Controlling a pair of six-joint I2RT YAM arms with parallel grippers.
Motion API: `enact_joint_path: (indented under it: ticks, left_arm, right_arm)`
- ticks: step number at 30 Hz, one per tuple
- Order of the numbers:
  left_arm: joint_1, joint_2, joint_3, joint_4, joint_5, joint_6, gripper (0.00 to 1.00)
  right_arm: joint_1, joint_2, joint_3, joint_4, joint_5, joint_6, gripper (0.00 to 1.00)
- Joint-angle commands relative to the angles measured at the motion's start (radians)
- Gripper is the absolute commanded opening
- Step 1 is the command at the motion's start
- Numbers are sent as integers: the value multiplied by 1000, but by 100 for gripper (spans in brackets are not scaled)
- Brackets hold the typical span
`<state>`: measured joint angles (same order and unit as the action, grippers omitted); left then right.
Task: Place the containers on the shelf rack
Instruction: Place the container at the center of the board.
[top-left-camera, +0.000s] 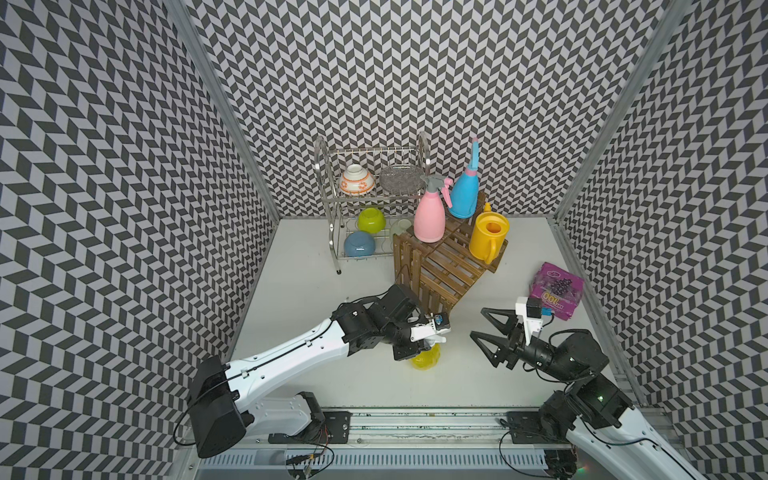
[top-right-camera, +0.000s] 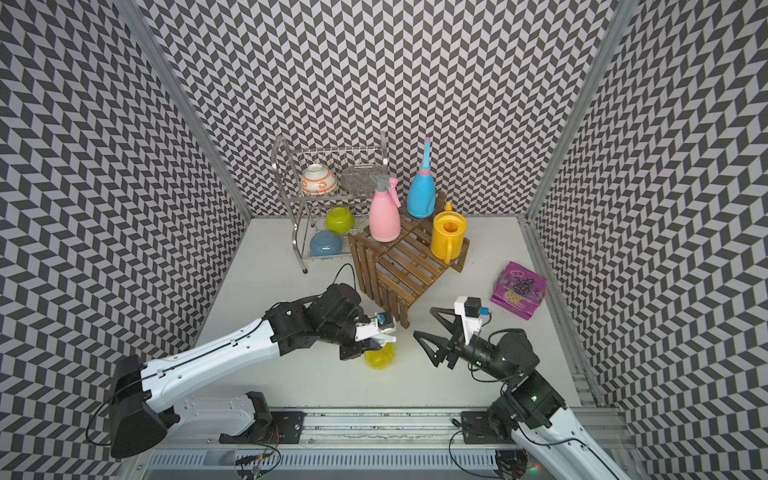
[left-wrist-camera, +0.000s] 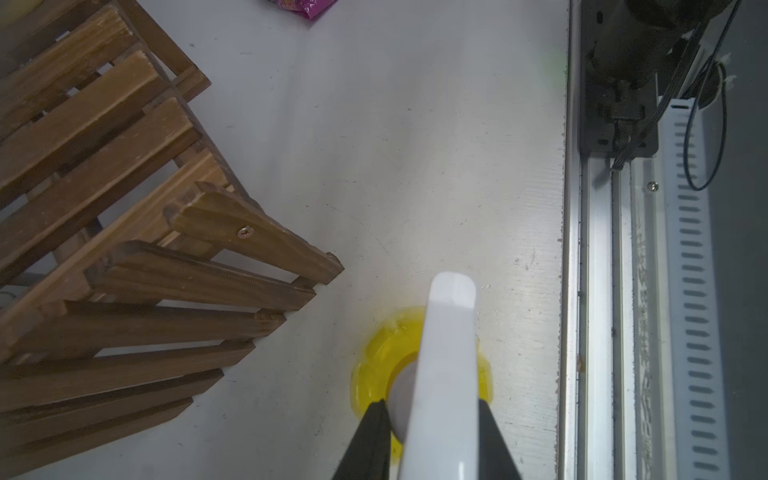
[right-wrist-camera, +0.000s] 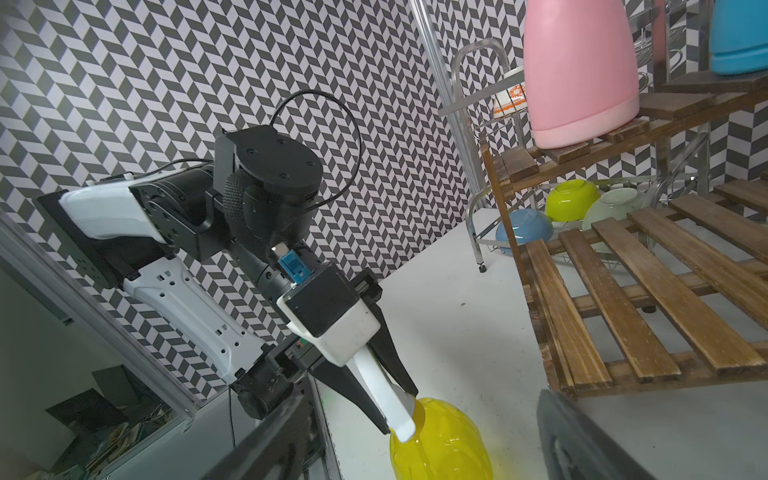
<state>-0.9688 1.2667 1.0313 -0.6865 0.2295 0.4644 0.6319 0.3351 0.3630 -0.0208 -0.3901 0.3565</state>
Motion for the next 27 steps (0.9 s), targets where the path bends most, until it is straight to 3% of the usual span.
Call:
enact_joint_path:
  ticks: [1, 7, 13, 27]
  left_arm:
    - [-7, 25, 24, -1, 9, 82, 0]
    - [-5, 16, -35, 64, 26, 99, 0]
    - [-5, -4, -67, 84, 33, 83, 21]
    - [-4, -76, -114, 99, 33, 66, 35]
  right_arm:
    - [-3, 19, -4, 42, -8, -14, 89]
    - [-3, 24, -9, 50, -19, -9, 89]
    - [-3, 32, -12, 56, -28, -3, 89]
    - [-3, 44, -9, 55, -46, 2, 88]
